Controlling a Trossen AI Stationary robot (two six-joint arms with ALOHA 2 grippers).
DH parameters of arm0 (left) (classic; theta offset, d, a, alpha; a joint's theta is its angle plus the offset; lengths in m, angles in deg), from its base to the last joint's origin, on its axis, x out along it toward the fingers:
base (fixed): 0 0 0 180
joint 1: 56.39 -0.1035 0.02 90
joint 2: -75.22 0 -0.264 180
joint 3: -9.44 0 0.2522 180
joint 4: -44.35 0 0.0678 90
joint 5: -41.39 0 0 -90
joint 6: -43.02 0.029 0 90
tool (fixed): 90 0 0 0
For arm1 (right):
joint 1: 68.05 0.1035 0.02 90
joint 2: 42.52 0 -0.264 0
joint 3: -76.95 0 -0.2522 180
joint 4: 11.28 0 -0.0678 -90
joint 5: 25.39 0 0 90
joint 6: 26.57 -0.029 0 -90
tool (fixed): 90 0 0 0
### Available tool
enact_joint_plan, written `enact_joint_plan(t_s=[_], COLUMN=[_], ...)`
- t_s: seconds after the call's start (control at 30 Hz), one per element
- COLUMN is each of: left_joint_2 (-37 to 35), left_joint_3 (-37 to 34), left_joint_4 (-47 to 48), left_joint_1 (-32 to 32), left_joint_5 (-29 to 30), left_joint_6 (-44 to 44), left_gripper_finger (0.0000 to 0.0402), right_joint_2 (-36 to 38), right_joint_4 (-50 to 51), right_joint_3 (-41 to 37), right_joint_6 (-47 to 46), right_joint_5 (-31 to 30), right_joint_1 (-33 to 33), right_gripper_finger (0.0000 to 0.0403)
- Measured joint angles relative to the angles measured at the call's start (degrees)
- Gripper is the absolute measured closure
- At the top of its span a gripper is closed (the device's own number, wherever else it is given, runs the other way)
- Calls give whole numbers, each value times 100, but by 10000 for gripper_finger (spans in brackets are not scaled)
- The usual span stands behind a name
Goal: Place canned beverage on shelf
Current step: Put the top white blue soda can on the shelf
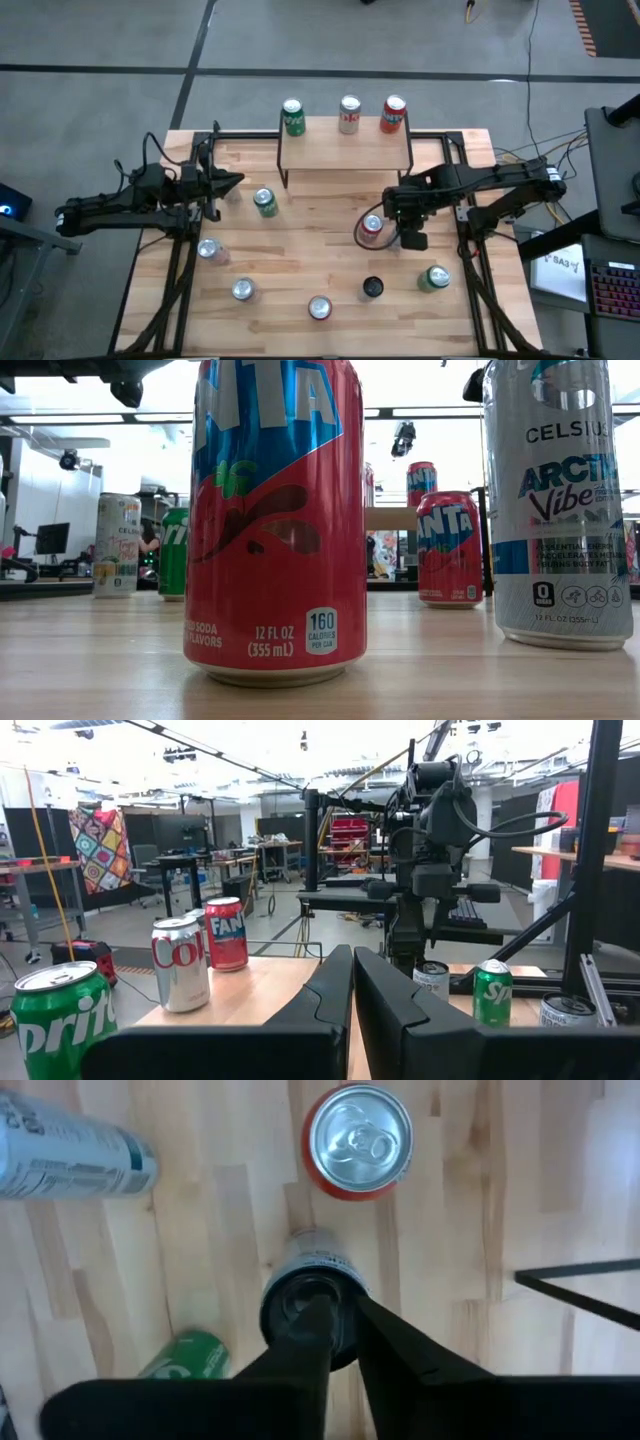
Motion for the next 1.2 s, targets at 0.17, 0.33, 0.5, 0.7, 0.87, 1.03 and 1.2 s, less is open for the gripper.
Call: enact_joint_plan(t_s=[0.17, 0.33, 0.5, 0.7, 0.87, 1.03, 1.2], left_joint_2=[0, 0, 4, 4, 7, 17, 15], left_joint_3=[0, 0, 2, 2, 2, 2, 2], left_joint_4=[0, -8, -11, -33, -50, -52, -53], left_joint_1=[0, 0, 0, 0, 0, 1, 0], left_joint_5=[2, 2, 2, 4, 4, 4, 7], left_joint_6=[12, 70, 79, 105, 105, 134, 168], left_gripper_finger=[402, 402, 402, 402, 402, 402, 402], right_joint_2=[0, 0, 0, 0, 0, 0, -80], right_joint_4=[-21, -205, 63, 212, 210, 197, 146], right_joint_3=[-4, -4, -4, -7, -11, -58, -318], right_joint_6=[-145, -191, -543, -688, -724, -757, -748], right_joint_5=[-50, -366, -394, -203, -133, -144, -143], right_joint_1=[0, 1, 13, 152, 335, 439, 437], right_gripper_finger=[292, 209, 136, 85, 74, 74, 74])
